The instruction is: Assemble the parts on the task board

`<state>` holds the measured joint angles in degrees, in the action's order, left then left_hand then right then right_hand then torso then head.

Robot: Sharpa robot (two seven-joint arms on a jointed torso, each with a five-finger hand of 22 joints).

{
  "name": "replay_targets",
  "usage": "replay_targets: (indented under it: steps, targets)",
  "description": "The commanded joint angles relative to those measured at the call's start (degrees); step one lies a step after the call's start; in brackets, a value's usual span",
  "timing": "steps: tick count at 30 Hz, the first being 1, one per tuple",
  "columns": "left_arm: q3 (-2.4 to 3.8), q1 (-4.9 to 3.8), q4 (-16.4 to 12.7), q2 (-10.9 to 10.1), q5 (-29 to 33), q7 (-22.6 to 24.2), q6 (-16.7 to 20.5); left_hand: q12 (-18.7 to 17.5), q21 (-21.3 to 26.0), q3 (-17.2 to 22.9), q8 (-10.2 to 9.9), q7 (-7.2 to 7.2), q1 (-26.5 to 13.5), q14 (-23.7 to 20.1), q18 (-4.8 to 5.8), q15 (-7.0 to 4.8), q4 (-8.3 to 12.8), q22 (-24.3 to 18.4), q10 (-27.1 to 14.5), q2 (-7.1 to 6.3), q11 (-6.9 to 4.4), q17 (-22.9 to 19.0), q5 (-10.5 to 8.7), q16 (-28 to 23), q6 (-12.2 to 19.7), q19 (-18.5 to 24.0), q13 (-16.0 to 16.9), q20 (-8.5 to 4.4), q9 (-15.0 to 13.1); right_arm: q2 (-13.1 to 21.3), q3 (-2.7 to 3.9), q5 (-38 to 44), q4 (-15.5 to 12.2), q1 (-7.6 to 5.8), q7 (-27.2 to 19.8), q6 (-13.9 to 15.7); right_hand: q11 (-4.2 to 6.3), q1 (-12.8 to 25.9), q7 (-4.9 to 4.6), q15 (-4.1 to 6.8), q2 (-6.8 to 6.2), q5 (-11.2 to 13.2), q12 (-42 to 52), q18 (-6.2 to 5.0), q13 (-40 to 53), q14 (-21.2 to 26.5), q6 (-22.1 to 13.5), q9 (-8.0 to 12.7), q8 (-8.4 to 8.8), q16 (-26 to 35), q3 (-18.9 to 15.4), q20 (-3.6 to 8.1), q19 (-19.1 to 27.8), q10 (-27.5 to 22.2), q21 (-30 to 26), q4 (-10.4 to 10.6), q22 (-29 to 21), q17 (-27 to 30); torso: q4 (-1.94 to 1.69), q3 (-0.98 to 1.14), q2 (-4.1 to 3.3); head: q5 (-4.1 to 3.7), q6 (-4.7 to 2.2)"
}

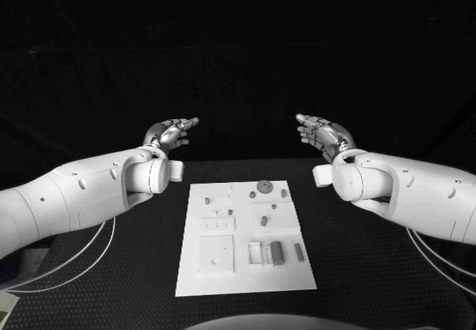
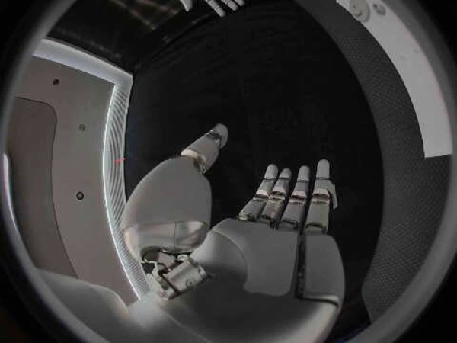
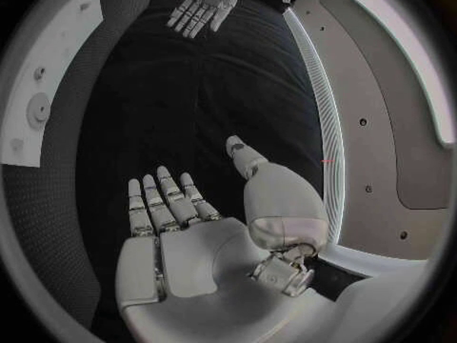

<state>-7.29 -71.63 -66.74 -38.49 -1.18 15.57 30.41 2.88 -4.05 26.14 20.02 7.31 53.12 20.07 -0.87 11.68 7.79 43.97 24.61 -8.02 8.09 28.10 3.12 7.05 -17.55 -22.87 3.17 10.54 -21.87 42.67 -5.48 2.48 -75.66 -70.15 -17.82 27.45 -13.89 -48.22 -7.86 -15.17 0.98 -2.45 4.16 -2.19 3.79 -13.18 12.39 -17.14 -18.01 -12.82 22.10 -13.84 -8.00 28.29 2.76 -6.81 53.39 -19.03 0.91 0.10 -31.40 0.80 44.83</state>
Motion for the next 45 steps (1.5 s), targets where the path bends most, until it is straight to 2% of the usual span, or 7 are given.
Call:
replay_targets:
  steps: [1, 12, 13, 18, 27, 38, 45]
  targets:
    - [-0.49, -1.04, 2.1, 0.7, -1.8, -6.7, -8.4, 0.3, -0.2, 0.2, 0.4, 0.07, 0.3, 0.5, 0.87, 0.09, 0.0, 0.2, 0.5, 0.1, 0.04, 0.5, 0.18, 0.3, -0.4, -0.3, 0.1, 0.02, -0.3, -0.4, -0.58, 3.6, 2.1, -1.34, 7.4, -12.9, -0.11, -0.6, -7.09, -0.21, -0.12, -0.3, 0.5, -0.86, 0.2, -0.5, 0.6, -0.5, -0.57, -0.6, 0.2, -0.18, -0.4, 1.1, 0.3, -0.4, 1.4, -0.6, 0.08, 0.01, -0.01, 0.01, 0.25]
    - [-1.07, -1.98, 4.0, 1.3, -2.0, -8.2, -10.1, 3.0, -1.5, -1.4, 3.5, 3.45, 0.2, 8.9, 0.65, 0.88, 2.8, 1.3, 12.5, 3.03, 2.1, 5.7, 0.22, 4.9, -5.7, -3.8, 1.7, -1.47, -2.8, -1.0, -2.05, 5.2, 6.1, -4.09, 12.0, -20.1, -0.29, -4.7, -7.31, -0.31, -1.73, -0.3, 3.0, -2.59, 1.0, -9.7, 7.9, -5.3, -6.78, -7.5, 1.7, 0.4, -6.8, 8.3, 2.0, -5.7, 17.5, -6.9, 0.08, 0.01, -0.01, 0.01, 0.25]
    - [-2.36, -1.91, 4.5, 1.1, -1.9, -8.2, -11.3, 3.5, -1.7, -1.4, 3.9, 3.73, 0.4, 10.0, 0.58, 0.77, 3.4, 1.3, 13.7, 3.53, 2.27, 5.8, 0.25, 5.4, -6.8, -4.4, 1.9, -1.7, -2.9, -2.0, -2.06, 22.6, 9.6, -3.83, 11.1, -12.8, -0.33, -5.5, -7.37, -0.5, -1.94, -0.4, 3.6, -2.93, 1.3, -11.3, 9.0, -5.5, -7.28, -8.2, 2.1, 0.49, -8.4, 9.5, 2.5, -6.4, 20.9, -7.1, 0.07, 0.04, 0.02, 0.35, -1.87]
    - [-2.53, -1.9, 4.2, 1.0, -2.6, -7.7, -12.1, 5.7, -3.6, 0.0, 5.5, 4.42, 2.3, 17.8, -0.64, 0.02, 6.3, 1.2, 20.3, 5.92, 2.76, 6.5, 0.54, 9.0, -13.0, -11.0, 2.8, -3.58, -3.0, -2.8, -2.06, 32.1, 11.0, -3.64, 11.8, -10.8, -0.01, -8.7, -7.03, -0.07, -2.48, -0.4, 6.3, -4.97, 2.1, -17.9, 14.8, -6.1, -9.3, -10.8, 4.3, 0.8, -14.0, 15.8, 3.6, -9.5, 21.9, -7.6, 0.04, -0.01, 0.03, 0.39, -2.25]
    - [-2.69, -1.88, 0.9, -1.0, -8.0, -7.2, -16.5, 9.4, -7.0, 2.2, 6.8, 3.97, 6.5, 33.0, -2.95, -4.54, 8.9, 0.5, 34.3, 8.38, 0.72, 9.8, 3.23, 15.0, -24.7, -25.6, 5.6, -7.61, -2.7, -6.3, -2.04, 53.1, 15.1, -3.18, 12.6, -10.8, 2.95, -12.4, -5.53, 4.66, -3.28, -0.3, 9.1, -9.19, 3.4, -30.5, 23.2, -7.0, -10.81, -14.9, 5.5, 1.07, -25.7, 25.3, 5.0, -9.9, 19.5, -9.0, 0.08, -0.03, -0.13, 0.62, -2.74]
    - [-2.57, -1.95, -5.2, -4.0, -8.6, -5.8, -17.4, 7.9, -6.1, 4.6, 5.2, 3.69, 8.2, 33.9, -1.99, -4.84, 8.3, -0.5, 36.0, 6.96, 0.37, 11.2, 0.15, 14.3, -26.5, -27.3, 6.5, -8.57, -2.2, -8.8, -2.02, 72.6, 15.1, -3.14, 13.1, -11.4, 4.86, -15.0, -4.38, 9.22, -3.96, -0.4, 9.3, -12.65, 4.0, -40.6, 27.2, -7.4, -9.92, -17.8, 4.8, 1.34, -36.3, 30.7, 6.5, -9.9, 18.1, -11.4, -0.51, 0.47, -1.46, 0.38, -2.86]
    - [-2.34, -2.39, -8.2, -5.2, -8.6, -5.1, -17.6, 6.9, -5.5, 4.8, 3.7, 3.86, 7.4, 33.9, -1.41, -4.79, 8.0, -0.7, 36.2, 6.35, 0.46, 11.7, 0.14, 13.7, -25.5, -27.6, 6.9, -8.99, -1.7, -10.0, -2.01, 81.0, 15.1, -2.82, 16.1, -11.8, 6.9, -17.4, -4.04, 14.51, -3.99, -0.4, 8.8, -12.81, 4.2, -55.9, 28.6, -7.2, -8.53, -28.1, 3.6, 7.22, -53.4, 33.5, 14.3, -10.0, 20.1, -17.7, -1.78, 0.69, -2.93, -0.52, -3.6]
